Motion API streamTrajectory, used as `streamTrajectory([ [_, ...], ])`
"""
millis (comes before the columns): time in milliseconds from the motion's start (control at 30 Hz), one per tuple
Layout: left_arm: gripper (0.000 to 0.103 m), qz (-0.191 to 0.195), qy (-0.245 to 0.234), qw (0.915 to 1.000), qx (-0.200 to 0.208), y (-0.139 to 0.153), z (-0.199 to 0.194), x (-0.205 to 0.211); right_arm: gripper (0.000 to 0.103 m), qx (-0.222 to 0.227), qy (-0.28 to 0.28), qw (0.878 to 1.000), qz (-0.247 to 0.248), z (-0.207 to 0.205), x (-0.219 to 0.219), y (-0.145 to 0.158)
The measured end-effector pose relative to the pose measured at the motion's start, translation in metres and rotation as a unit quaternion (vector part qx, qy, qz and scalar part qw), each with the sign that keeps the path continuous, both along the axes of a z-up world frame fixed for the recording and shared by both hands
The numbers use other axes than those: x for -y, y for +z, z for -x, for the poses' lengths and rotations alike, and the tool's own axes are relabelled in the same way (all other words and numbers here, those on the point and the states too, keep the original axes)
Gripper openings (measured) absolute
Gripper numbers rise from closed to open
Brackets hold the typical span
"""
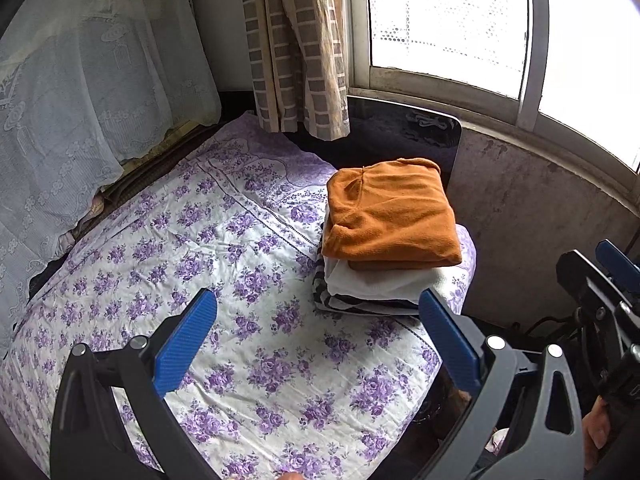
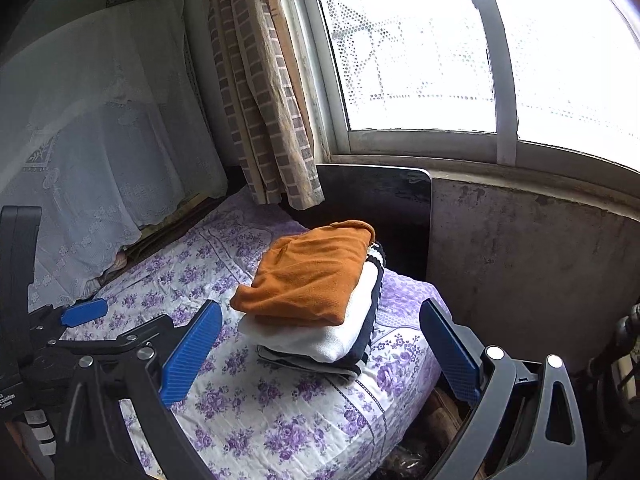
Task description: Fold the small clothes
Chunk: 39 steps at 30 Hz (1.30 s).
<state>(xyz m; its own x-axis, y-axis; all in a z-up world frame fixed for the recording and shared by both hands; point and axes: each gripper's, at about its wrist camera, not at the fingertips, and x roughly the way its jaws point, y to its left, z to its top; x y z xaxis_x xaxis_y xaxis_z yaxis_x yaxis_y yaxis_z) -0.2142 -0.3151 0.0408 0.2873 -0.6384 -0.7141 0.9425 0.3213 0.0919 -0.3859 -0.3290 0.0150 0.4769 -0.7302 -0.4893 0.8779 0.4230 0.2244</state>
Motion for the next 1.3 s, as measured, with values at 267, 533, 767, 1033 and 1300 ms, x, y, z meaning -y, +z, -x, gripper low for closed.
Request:
streamTrajectory([
  [267,0.098,0.002,-0.003,1.0,-0.005,-0.003,-0.001,0.005,0.099,0.007,0.005,1.0,-0.007,0.001,0.005,-0.004],
  [533,0.098,-0.01,-0.003,0.9999,0.003,-0.007,0.0,0.01,0.099,0.0,0.001,1.0,-0.012,-0.003,0.01,-0.008],
  [767,0.098,-0.001,0.008,1.0,-0.004,0.001,-0.004,0.01,0.099,-0.024,-0.008,1.0,-0.017,-0.009,0.011,-0.008],
  [1033,0.098,-0.007,0.005,0.9994,0.034,0.009,0.005,0.006,0.099,0.002,0.013,0.997,-0.075,-0.006,0.016,-0.011],
  [1300,0.098,0.003,-0.009,0.999,0.044,0.013,0.018,0.002,0.099,-0.004,0.008,0.997,-0.081,-0.002,0.019,-0.013],
])
